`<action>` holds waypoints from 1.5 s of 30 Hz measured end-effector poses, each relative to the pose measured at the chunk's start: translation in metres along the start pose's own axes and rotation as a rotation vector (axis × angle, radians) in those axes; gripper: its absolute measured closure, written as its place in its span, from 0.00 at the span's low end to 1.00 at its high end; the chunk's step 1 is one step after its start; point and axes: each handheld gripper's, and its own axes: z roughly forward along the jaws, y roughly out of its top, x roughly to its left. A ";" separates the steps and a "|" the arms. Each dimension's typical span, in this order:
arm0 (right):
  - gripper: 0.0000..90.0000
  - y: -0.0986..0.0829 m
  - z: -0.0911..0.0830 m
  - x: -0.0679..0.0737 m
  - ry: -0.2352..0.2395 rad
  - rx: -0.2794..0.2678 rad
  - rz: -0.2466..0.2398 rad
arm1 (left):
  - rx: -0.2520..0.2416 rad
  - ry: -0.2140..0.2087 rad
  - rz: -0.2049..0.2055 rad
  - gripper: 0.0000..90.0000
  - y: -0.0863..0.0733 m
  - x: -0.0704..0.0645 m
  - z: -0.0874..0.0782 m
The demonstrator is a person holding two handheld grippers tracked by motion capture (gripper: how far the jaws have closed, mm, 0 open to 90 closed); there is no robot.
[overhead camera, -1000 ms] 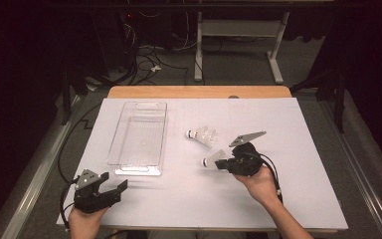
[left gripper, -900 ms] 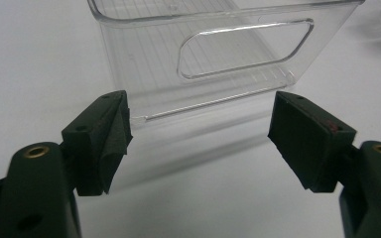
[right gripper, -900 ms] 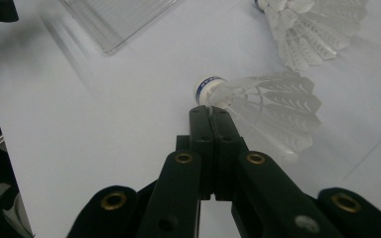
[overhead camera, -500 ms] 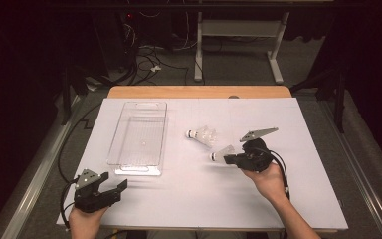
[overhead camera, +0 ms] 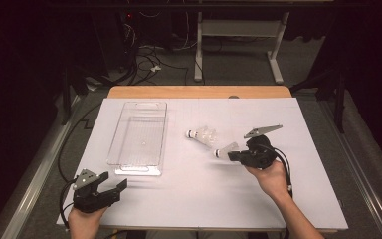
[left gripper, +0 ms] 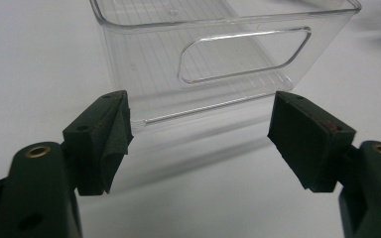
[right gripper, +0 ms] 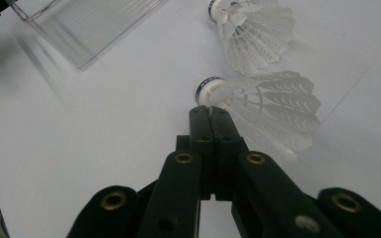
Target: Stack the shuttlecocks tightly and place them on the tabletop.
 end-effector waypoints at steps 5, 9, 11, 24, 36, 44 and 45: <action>1.00 -0.001 0.001 -0.006 -0.009 -0.008 0.019 | 0.003 0.000 -0.001 0.28 0.000 0.000 0.000; 1.00 -0.001 0.002 -0.010 -0.017 -0.013 0.029 | 0.003 0.001 0.003 0.29 0.000 -0.001 0.000; 1.00 -0.001 0.003 -0.010 -0.020 -0.011 0.027 | -0.002 0.001 0.004 0.29 0.000 -0.001 0.000; 1.00 0.005 0.013 -0.021 -0.039 -0.001 0.057 | 0.012 -0.001 0.010 0.29 0.000 -0.001 0.003; 1.00 0.019 0.022 -0.026 -0.052 0.003 0.052 | 0.011 0.000 0.014 0.29 0.000 -0.001 0.003; 1.00 0.026 0.030 -0.028 -0.056 0.001 0.067 | 0.012 -0.001 0.014 0.29 0.000 -0.001 0.002; 1.00 0.027 0.031 -0.029 -0.056 0.001 0.064 | 0.010 -0.002 0.013 0.29 0.000 -0.001 0.002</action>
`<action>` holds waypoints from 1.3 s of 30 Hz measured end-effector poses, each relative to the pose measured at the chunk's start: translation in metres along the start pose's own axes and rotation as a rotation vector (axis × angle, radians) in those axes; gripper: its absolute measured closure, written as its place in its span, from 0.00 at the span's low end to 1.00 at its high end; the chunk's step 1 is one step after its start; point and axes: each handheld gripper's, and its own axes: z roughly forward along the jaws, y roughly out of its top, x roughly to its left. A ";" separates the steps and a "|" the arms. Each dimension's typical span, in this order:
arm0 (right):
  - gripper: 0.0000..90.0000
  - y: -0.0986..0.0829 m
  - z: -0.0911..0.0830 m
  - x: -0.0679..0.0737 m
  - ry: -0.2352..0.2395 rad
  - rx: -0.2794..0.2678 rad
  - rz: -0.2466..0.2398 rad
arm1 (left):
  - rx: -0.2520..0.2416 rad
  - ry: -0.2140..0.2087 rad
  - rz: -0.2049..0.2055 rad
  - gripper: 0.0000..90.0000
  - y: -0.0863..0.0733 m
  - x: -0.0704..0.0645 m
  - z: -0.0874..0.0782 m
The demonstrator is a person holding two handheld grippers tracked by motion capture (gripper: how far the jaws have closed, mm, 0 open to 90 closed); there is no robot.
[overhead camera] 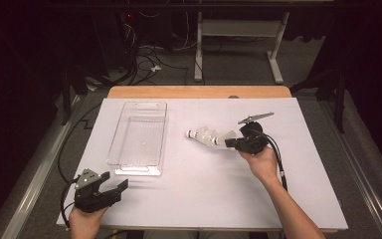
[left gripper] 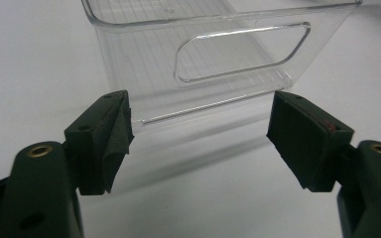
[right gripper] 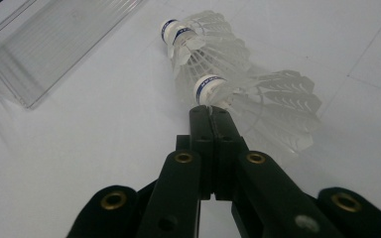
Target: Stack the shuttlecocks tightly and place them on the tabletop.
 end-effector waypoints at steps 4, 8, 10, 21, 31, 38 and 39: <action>1.00 0.004 0.005 0.000 -0.002 0.000 0.001 | -0.001 0.000 0.000 0.29 0.000 0.000 -0.001; 1.00 0.008 0.010 0.001 -0.003 0.000 0.005 | 0.001 0.002 0.001 0.29 0.000 0.000 -0.001; 1.00 0.009 0.012 0.001 -0.003 0.001 0.005 | 0.003 0.002 -0.001 0.29 0.000 0.000 -0.001; 1.00 0.016 0.020 0.002 -0.008 -0.014 0.009 | 0.004 0.009 -0.010 0.29 0.000 0.002 0.001; 1.00 0.019 0.026 0.003 -0.012 -0.031 0.022 | 0.007 0.010 -0.005 0.29 0.000 0.001 0.000; 1.00 0.022 0.030 0.005 -0.015 -0.031 0.018 | 0.013 0.010 -0.001 0.29 0.000 0.001 0.001; 1.00 0.022 0.031 0.005 -0.017 -0.032 0.015 | 0.013 0.010 0.000 0.29 0.000 0.001 0.001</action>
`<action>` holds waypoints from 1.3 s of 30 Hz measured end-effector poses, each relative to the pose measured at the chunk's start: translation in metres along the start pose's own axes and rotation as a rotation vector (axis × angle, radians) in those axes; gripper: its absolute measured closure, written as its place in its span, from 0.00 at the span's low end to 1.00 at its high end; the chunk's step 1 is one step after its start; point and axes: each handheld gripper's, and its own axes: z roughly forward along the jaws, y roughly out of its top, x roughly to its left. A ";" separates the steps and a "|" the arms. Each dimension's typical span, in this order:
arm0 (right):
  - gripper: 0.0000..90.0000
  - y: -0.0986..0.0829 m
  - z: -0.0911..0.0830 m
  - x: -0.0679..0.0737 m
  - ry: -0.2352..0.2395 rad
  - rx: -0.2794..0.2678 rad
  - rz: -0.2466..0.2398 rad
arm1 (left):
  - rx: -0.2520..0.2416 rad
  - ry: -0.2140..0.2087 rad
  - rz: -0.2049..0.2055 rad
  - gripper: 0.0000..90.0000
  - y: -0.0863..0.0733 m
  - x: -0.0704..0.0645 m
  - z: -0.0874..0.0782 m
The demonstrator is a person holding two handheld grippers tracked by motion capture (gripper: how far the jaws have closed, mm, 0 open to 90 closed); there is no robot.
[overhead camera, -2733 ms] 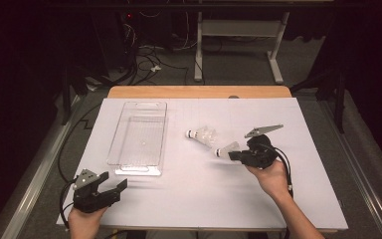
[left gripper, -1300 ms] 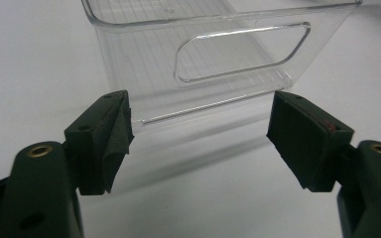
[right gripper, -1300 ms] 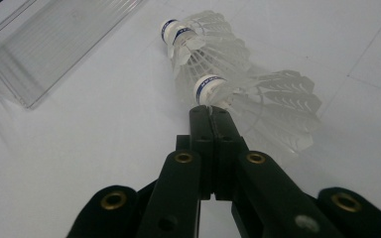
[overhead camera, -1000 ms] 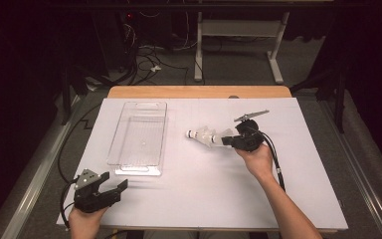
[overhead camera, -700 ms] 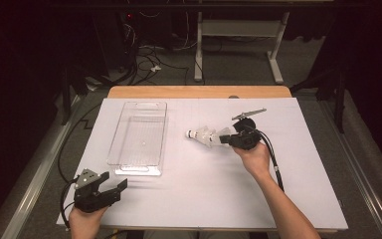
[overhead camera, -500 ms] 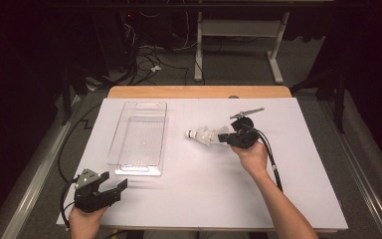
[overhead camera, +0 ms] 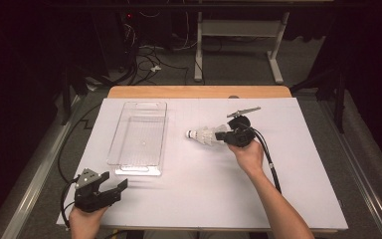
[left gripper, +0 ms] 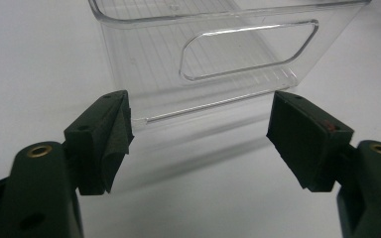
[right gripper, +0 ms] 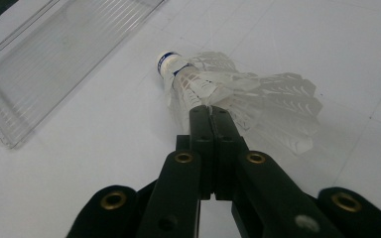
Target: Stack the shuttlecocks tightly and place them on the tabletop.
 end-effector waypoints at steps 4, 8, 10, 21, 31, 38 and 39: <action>1.00 0.001 0.003 0.002 0.000 -0.001 -0.002 | -0.005 -0.002 -0.002 0.29 0.000 0.000 -0.001; 1.00 0.004 0.005 0.005 0.002 -0.006 -0.012 | -0.004 -0.003 -0.003 0.29 0.000 0.000 -0.001; 1.00 0.005 0.005 0.007 0.005 -0.006 -0.014 | -0.001 -0.004 -0.001 0.29 0.000 0.000 -0.001; 1.00 0.007 0.010 0.013 0.033 -0.021 -0.030 | -0.005 -0.004 -0.006 0.29 0.000 0.000 0.000; 1.00 0.004 0.016 0.009 0.023 -0.008 -0.024 | -0.004 -0.006 -0.007 0.29 0.000 0.000 0.000; 1.00 0.002 0.017 0.009 -0.003 0.004 -0.033 | -0.012 -0.008 -0.007 0.29 -0.001 0.000 -0.002; 1.00 0.002 0.018 0.009 -0.006 0.005 -0.036 | -0.013 -0.008 -0.008 0.29 -0.001 0.000 -0.002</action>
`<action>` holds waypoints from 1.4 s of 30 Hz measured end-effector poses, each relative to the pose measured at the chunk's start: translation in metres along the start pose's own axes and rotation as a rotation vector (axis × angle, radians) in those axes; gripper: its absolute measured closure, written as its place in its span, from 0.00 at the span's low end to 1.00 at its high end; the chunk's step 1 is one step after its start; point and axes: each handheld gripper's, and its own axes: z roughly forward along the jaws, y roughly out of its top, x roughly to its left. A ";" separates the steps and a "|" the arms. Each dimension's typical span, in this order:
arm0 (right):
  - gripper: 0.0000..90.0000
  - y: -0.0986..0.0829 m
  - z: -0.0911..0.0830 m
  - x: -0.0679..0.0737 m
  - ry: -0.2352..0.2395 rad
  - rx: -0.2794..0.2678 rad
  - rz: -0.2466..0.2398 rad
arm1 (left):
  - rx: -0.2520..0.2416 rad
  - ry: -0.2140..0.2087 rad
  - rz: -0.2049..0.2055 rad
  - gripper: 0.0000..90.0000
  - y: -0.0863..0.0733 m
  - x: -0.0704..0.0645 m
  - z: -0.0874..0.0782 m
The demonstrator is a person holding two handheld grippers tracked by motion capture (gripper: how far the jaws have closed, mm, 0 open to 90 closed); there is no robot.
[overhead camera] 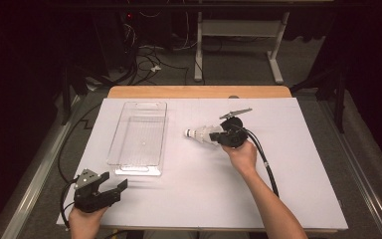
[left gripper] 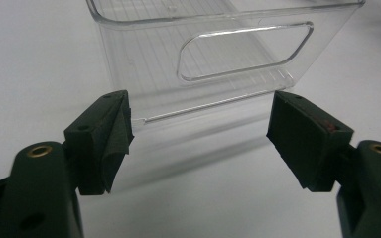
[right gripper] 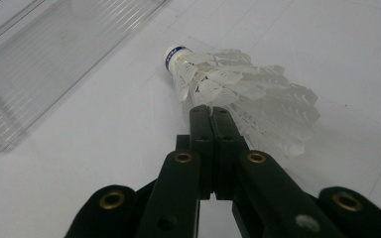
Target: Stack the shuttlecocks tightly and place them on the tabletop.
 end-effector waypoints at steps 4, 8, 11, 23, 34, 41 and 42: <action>1.00 -0.004 0.002 -0.002 -0.006 0.010 0.014 | 0.003 -0.002 0.002 0.29 0.000 0.000 0.001; 1.00 -0.008 0.003 -0.006 -0.007 0.022 0.023 | 0.007 -0.002 0.005 0.29 0.000 -0.001 0.000; 1.00 -0.011 0.005 -0.007 -0.015 0.023 0.026 | 0.005 0.000 0.005 0.29 0.000 -0.001 0.000; 1.00 -0.012 0.010 -0.008 -0.028 0.029 0.035 | 0.008 0.000 0.017 0.30 0.000 -0.001 0.001; 0.91 -0.012 0.011 -0.007 -0.045 0.016 0.036 | 0.005 -0.003 0.017 0.30 0.000 -0.002 0.000; 0.78 -0.013 0.010 -0.007 -0.052 0.015 0.056 | 0.003 -0.003 0.017 0.30 0.000 -0.002 0.000; 0.76 -0.013 0.010 -0.007 -0.053 0.014 0.059 | 0.006 -0.004 0.017 0.30 0.000 -0.002 0.000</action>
